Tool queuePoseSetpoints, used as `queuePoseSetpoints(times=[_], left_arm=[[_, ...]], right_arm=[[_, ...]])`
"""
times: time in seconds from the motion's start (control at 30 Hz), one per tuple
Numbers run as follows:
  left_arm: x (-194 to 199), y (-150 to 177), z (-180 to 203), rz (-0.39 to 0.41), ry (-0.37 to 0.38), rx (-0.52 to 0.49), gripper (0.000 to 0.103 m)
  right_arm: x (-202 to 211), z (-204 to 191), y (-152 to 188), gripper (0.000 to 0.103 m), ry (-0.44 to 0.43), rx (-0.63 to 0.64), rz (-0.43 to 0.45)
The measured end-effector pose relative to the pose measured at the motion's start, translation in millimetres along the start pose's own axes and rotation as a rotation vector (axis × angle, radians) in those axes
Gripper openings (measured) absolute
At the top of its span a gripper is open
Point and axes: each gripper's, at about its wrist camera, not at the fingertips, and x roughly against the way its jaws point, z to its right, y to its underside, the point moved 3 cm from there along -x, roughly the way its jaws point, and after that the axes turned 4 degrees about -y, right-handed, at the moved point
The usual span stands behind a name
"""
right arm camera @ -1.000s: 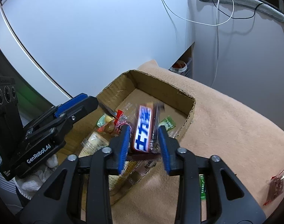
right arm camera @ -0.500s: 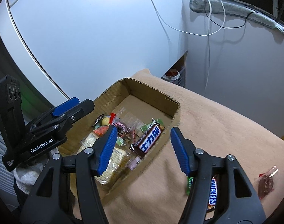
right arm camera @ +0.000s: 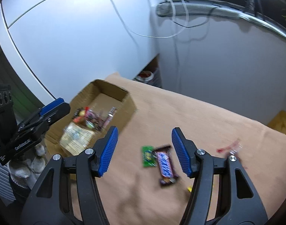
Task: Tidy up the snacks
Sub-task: 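Move both tools back toward the Snickers bar and the dried meat bag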
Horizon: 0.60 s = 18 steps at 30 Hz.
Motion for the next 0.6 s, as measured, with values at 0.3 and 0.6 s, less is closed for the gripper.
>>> queuePoseSetpoints(times=[0.3, 0.6], left_arm=[[-14.0, 33.0, 75.7, -0.089, 0.111, -0.161, 0.072], [-48.0, 78.5, 120.9, -0.25, 0.149, -0.233, 0.081]], right_arm=[[28.5, 52.3, 41.1, 0.062, 0.061, -0.076, -0.006], [33.2, 93.3, 77.0, 0.062, 0.111, -0.14, -0.043]])
